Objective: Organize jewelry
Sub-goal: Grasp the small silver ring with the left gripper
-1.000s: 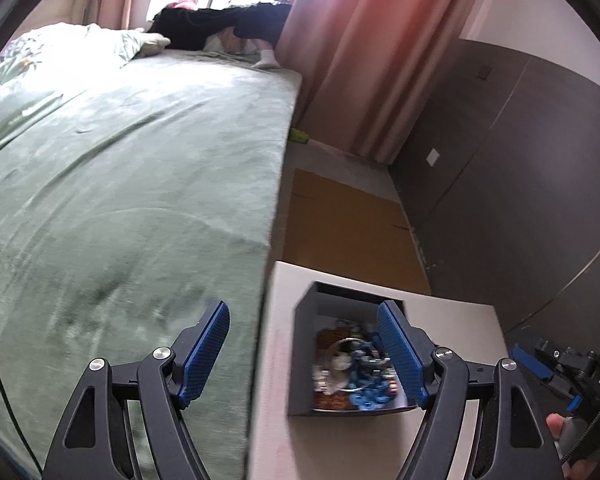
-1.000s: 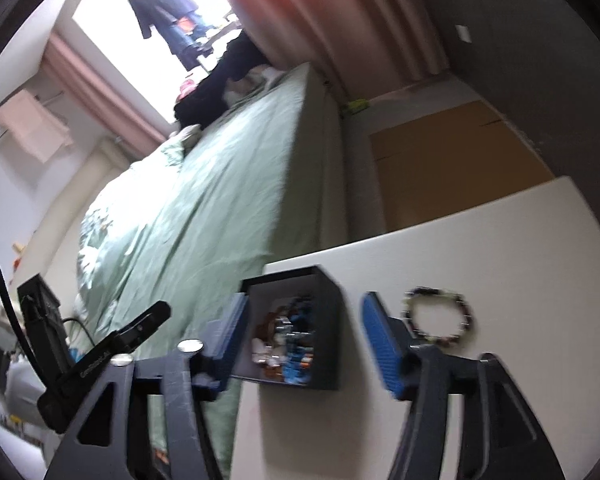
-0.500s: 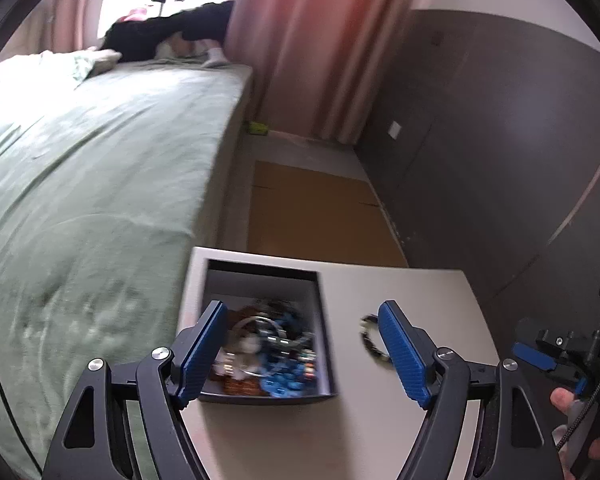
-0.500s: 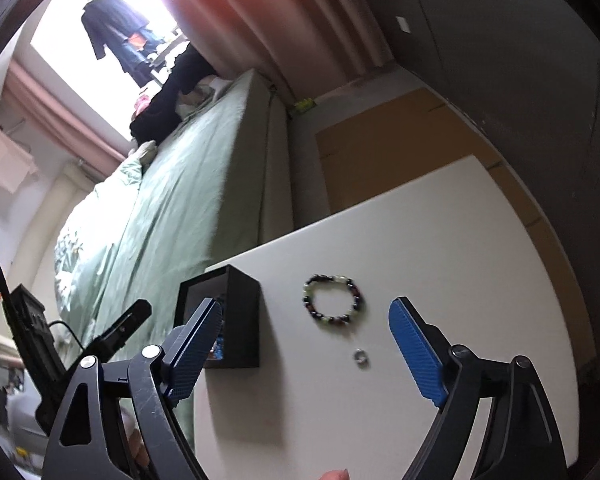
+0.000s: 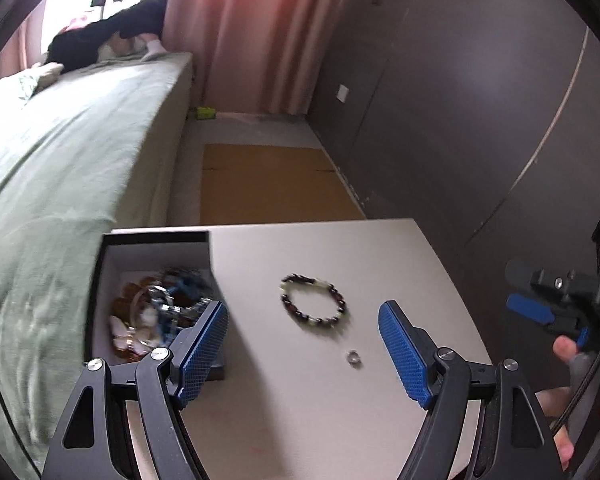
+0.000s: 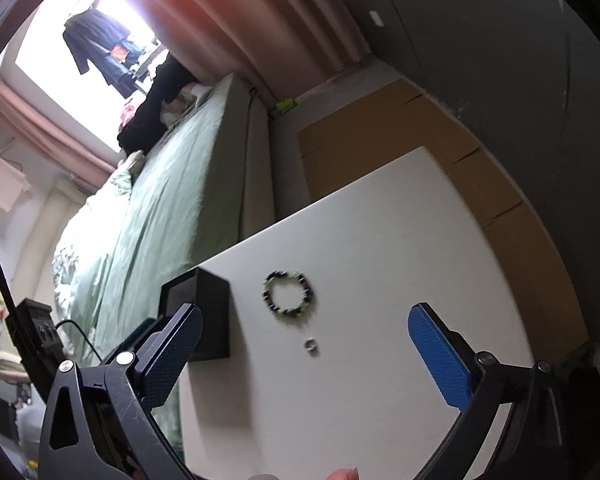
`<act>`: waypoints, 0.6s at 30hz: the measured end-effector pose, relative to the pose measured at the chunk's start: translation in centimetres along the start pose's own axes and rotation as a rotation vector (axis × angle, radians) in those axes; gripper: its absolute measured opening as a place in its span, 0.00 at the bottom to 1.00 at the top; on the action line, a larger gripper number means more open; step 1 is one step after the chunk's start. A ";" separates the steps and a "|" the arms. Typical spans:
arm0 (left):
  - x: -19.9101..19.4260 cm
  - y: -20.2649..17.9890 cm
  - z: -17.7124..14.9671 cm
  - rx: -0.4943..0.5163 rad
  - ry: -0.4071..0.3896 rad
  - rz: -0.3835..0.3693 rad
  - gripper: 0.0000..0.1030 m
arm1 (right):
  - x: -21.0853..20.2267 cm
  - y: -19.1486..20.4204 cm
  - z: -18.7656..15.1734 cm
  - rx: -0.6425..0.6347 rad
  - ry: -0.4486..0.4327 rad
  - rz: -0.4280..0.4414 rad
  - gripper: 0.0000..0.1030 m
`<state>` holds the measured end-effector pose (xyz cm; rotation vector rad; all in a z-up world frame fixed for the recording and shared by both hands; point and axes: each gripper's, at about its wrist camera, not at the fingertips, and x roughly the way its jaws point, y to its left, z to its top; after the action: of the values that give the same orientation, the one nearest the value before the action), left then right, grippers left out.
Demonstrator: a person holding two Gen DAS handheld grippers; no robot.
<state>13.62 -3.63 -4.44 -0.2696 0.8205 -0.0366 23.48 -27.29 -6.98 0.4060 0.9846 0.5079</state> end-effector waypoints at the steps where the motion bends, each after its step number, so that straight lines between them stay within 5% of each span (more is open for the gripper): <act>1: 0.2 -0.4 -0.2 0.009 0.004 0.000 0.76 | -0.2 -0.2 0.0 -0.002 -0.010 -0.003 1.00; 6: 2.0 -2.1 -1.0 0.069 0.048 -0.004 0.75 | -0.3 -1.1 0.4 -0.044 0.024 -0.073 1.00; 10: 3.6 -3.3 -1.8 0.109 0.094 -0.017 0.63 | -0.5 -1.8 0.7 -0.065 0.031 -0.170 1.00; 18: 6.8 -5.7 -3.9 0.222 0.163 0.007 0.54 | -1.5 -4.3 1.2 -0.039 0.030 -0.178 1.00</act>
<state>15.83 -10.94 -10.38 -0.0542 0.9708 -0.1434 24.81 -31.79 -7.64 0.2733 1.0272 0.3730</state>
